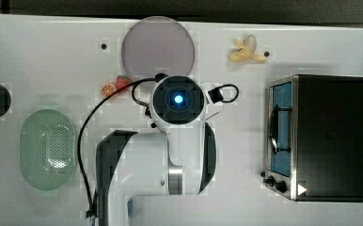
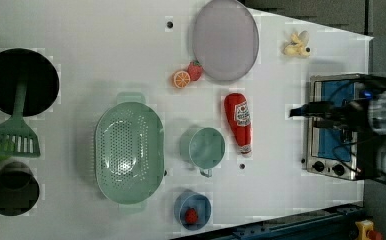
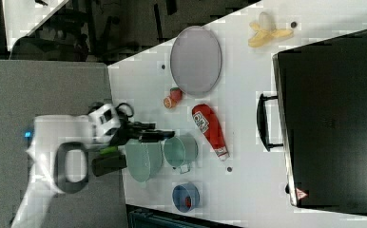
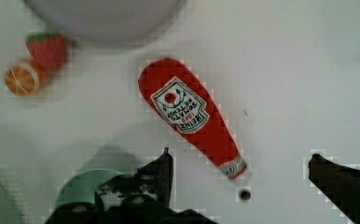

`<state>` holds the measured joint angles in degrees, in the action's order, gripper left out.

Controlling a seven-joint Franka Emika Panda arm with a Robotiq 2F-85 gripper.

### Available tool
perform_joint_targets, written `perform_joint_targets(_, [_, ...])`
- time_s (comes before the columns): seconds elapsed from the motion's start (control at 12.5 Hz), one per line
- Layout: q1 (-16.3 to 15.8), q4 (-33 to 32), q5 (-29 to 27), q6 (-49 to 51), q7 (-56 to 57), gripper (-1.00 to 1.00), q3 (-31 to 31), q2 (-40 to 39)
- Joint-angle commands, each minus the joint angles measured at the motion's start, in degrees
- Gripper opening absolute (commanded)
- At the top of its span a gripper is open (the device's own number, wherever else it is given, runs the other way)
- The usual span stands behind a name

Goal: Pick Ketchup from the table and place it in strainer.

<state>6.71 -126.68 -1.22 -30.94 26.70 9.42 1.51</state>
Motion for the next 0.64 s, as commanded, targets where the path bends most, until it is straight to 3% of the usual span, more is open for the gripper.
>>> perform_joint_targets(0.08, [0.23,-3.93,-0.20,-7.58,18.32,1.00,0.64,-0.41])
perform_joint_targets(0.32, [0.02,-7.84,-0.19,-16.75,29.16,1.00,1.38,-4.83])
perform_joint_targets(0.64, [-0.01,-10.35,-0.19,-25.61,29.37,1.00,1.38,-12.12])
